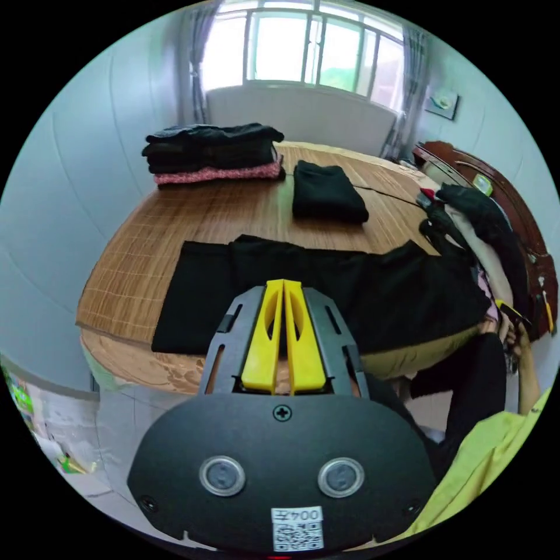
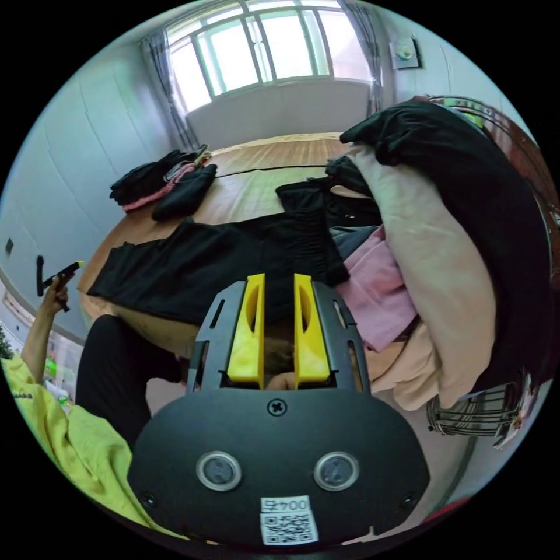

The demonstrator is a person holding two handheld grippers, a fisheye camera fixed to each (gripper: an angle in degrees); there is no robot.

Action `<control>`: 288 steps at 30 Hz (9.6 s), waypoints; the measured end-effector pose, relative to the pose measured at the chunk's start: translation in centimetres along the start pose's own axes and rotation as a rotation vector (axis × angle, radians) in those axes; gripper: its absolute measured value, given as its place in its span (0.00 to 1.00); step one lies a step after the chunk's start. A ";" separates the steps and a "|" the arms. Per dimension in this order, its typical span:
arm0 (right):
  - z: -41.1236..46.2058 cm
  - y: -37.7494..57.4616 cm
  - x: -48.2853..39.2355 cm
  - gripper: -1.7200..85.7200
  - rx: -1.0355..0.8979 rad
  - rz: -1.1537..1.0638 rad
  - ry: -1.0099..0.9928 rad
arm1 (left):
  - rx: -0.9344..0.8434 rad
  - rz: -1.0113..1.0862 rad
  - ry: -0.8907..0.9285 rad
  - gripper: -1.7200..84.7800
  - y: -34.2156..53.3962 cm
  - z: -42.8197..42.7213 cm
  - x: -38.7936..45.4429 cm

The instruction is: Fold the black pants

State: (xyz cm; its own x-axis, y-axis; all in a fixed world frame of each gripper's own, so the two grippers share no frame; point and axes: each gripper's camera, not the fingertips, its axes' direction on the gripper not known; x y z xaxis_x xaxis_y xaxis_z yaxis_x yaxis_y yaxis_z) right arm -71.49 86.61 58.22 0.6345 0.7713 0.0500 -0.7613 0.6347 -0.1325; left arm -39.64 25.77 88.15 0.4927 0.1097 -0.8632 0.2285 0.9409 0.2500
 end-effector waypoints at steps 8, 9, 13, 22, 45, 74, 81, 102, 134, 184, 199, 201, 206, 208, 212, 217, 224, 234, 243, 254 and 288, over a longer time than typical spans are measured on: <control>1.5 -2.8 4.8 0.13 0.051 0.032 -0.095 | 0.167 -0.035 0.291 0.02 2.6 4.4 10.4; 1.8 -3.0 4.3 0.13 0.049 0.005 -0.104 | 0.147 -0.013 0.297 0.02 2.4 6.0 12.3; 5.2 -5.9 -1.0 0.13 -0.039 -0.230 -0.107 | 0.111 0.049 0.297 0.02 1.8 11.2 17.6; 16.1 -20.7 -11.9 0.12 -0.230 -0.647 -0.058 | 0.087 -0.138 0.427 0.02 1.6 19.0 17.2; 24.4 -14.9 -27.9 0.08 -0.212 -0.913 0.154 | -0.129 -0.339 0.615 0.02 -1.3 24.4 18.8; 26.7 -15.8 -35.0 0.02 -0.135 -0.836 0.183 | 0.088 -0.238 0.858 0.02 -6.1 22.0 27.6; 27.5 -7.2 -34.7 0.02 -0.024 -0.902 0.260 | -0.095 -0.129 0.784 0.02 -7.0 23.1 31.9; 33.8 -24.5 -36.3 0.10 -0.519 -0.598 0.014 | -0.255 0.156 0.749 0.02 -8.9 23.6 35.0; 31.0 -17.0 -43.4 0.08 -0.548 -1.069 0.238 | -0.378 0.299 0.825 0.03 -8.2 23.9 27.2; 16.8 -7.7 -25.2 0.01 -0.111 -0.297 -0.040 | 0.048 0.073 0.051 0.02 -14.5 -7.7 5.3; 5.4 2.3 0.0 0.02 0.080 0.302 -0.302 | -0.232 0.926 -0.247 0.02 -11.3 -11.7 49.7; 5.5 3.0 0.1 0.02 0.078 0.288 -0.223 | -0.178 0.950 -0.324 0.02 -10.6 -12.5 51.3; 6.8 3.0 -2.9 0.08 0.007 0.036 0.024 | -0.247 0.994 -0.356 0.02 -12.2 -15.0 54.1; 7.1 3.2 -3.9 0.08 0.023 -0.034 0.099 | -0.299 1.043 -0.368 0.02 -13.2 -16.0 55.5; 7.2 3.0 -2.5 0.08 0.007 -0.034 0.039 | -0.310 1.109 -0.442 0.02 -13.5 -17.7 57.5; 5.0 2.7 1.5 0.03 0.036 0.041 -0.064 | -0.175 1.137 -0.502 0.05 -13.9 -22.5 60.4; 1.4 3.0 12.1 0.06 0.065 0.360 -0.375 | 0.201 1.109 -0.265 0.16 -12.5 -34.3 65.6; 1.7 2.5 16.7 0.10 -0.086 0.428 -0.611 | 0.219 1.190 -0.229 0.19 -8.3 -37.1 69.2; -0.4 0.9 19.2 0.05 0.052 0.413 -0.851 | 0.255 1.205 -0.296 0.21 -8.8 -39.9 68.9; -4.6 -0.2 23.0 0.02 0.390 0.513 -0.817 | 0.180 1.047 -0.267 0.04 -21.2 -41.6 66.2; 11.1 -20.6 25.0 0.01 -0.271 0.384 -0.546 | 0.081 1.095 -0.148 0.04 -11.6 -20.9 68.2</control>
State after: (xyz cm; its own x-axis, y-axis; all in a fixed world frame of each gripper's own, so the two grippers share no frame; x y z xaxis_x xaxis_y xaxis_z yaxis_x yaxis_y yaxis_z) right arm -41.43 93.35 73.22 0.1175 0.8957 0.4288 -0.8120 0.3352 -0.4778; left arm -26.25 29.02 17.20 0.5562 0.8252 -0.0986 -0.3401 0.3343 0.8790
